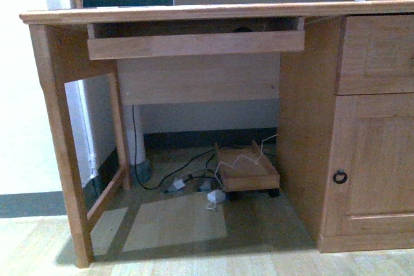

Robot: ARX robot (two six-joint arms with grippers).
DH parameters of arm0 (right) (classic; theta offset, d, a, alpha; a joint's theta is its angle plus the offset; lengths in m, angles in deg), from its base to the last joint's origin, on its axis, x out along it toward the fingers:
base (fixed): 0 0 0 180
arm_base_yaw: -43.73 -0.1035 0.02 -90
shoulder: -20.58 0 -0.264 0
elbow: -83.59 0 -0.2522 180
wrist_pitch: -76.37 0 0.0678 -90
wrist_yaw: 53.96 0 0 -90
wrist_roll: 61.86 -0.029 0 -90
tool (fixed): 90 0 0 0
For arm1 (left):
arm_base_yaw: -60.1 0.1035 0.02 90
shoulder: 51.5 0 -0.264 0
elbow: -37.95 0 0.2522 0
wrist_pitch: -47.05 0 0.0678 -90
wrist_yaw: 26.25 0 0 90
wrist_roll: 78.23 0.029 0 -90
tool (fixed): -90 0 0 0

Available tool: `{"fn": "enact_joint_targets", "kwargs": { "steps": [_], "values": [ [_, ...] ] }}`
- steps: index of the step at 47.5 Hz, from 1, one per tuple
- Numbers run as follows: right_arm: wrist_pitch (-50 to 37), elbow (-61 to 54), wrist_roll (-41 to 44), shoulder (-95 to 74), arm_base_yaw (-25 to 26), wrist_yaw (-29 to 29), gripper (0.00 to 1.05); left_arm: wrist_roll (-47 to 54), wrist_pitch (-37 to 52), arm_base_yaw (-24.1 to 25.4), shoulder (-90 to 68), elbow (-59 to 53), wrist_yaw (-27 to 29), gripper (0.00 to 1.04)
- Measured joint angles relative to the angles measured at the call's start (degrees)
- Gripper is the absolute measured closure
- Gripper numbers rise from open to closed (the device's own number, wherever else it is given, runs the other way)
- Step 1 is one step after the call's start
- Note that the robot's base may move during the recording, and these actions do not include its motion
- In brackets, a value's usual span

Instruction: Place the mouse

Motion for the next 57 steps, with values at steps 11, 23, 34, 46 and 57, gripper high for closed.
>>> {"fn": "enact_joint_targets", "kwargs": {
  "steps": [11,23,34,46,57],
  "values": [
    [0.02,0.0,0.0,0.0,0.0,0.0,0.07,0.0,0.0,0.0,0.0,0.0,0.0,0.08],
    [0.0,0.0,0.0,0.0,0.0,0.0,0.07,0.0,0.0,0.0,0.0,0.0,0.0,0.08],
    [0.0,0.0,0.0,0.0,0.0,0.0,0.07,0.0,0.0,0.0,0.0,0.0,0.0,0.08],
    [0.0,0.0,0.0,0.0,0.0,0.0,0.07,0.0,0.0,0.0,0.0,0.0,0.0,0.08],
    [0.0,0.0,0.0,0.0,0.0,0.0,0.07,0.0,0.0,0.0,0.0,0.0,0.0,0.08]
  ]
}}
